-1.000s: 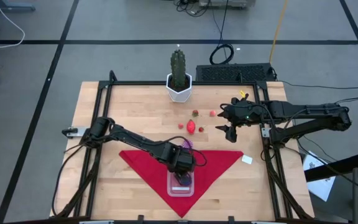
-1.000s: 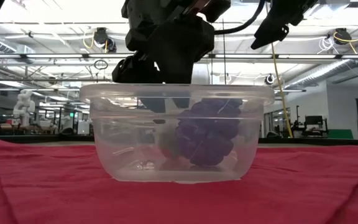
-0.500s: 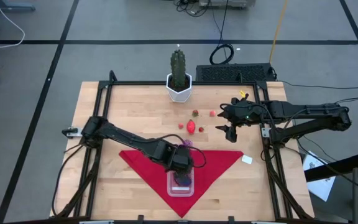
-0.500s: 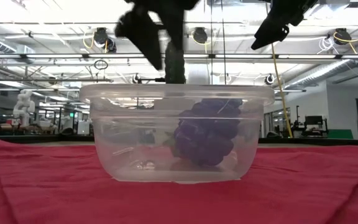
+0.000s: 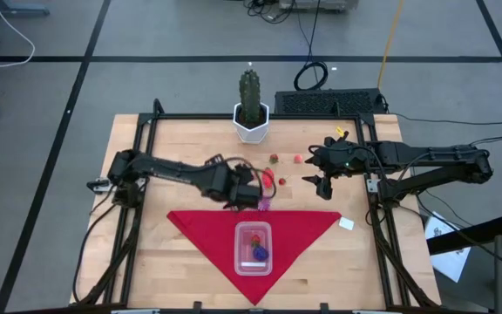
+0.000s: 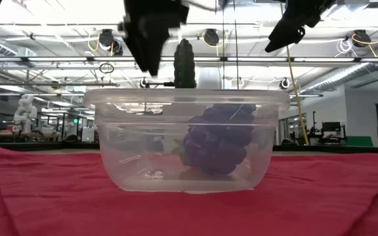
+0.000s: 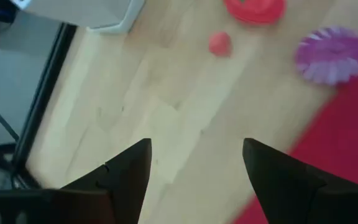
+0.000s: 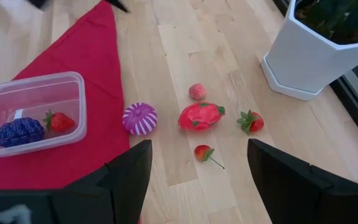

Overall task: Pick and placing Produce into tupperware
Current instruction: Put the top apricot into the transparent bin

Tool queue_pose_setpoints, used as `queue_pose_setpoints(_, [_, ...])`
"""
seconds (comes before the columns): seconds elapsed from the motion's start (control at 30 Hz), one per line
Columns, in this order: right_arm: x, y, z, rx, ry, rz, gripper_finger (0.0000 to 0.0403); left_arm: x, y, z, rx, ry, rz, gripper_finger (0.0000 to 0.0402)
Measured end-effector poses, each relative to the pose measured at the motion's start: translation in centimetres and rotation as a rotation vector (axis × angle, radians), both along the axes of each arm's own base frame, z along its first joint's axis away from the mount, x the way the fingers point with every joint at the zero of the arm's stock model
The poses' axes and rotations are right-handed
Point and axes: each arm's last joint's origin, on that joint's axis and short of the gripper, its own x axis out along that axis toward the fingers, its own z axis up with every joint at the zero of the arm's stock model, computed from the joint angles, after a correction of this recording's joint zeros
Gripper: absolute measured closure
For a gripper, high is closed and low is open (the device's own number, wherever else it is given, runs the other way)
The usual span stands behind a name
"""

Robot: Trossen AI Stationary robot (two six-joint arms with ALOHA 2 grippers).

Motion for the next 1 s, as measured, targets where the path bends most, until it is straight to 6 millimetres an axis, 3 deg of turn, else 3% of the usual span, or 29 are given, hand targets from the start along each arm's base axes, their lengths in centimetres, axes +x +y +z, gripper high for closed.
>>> queue_pose_setpoints(0.17, [-0.1, 0.0, -0.1, -0.017, 0.012, 0.016, 0.0149, 0.3, 3.6, -3.1, -0.071, 0.056, 0.000, 0.0144])
queue_pose_setpoints(0.37, [-0.2, 0.0, -0.2, -0.049, 0.044, 0.047, 0.0149, 0.2, 5.2, -6.1, -0.183, 0.020, -0.065, 0.0144])
queue_pose_setpoints(0.47, [0.1, 0.0, -0.6, -0.071, 0.077, 0.071, 0.0149, -1.2, 6.0, -5.9, -0.193, -0.036, -0.052, 0.0144])
queue_pose_setpoints(0.67, [2.2, -0.8, -2.6, -0.125, 0.177, 0.090, 0.0149, -5.7, 7.1, -3.9, -0.182, -0.212, -0.012, 0.0144])
queue_pose_setpoints(0.8, [3.9, -1.7, -3.9, -0.146, 0.216, 0.087, 0.0149, -7.5, 7.2, -4.5, -0.241, -0.317, -0.028, 0.0144])
queue_pose_setpoints(1.0, [5.1, -2.5, -5.3, -0.148, 0.259, 0.076, 0.0149, -8.3, 7.0, -5.8, -0.270, -0.290, -0.057, 0.0144])
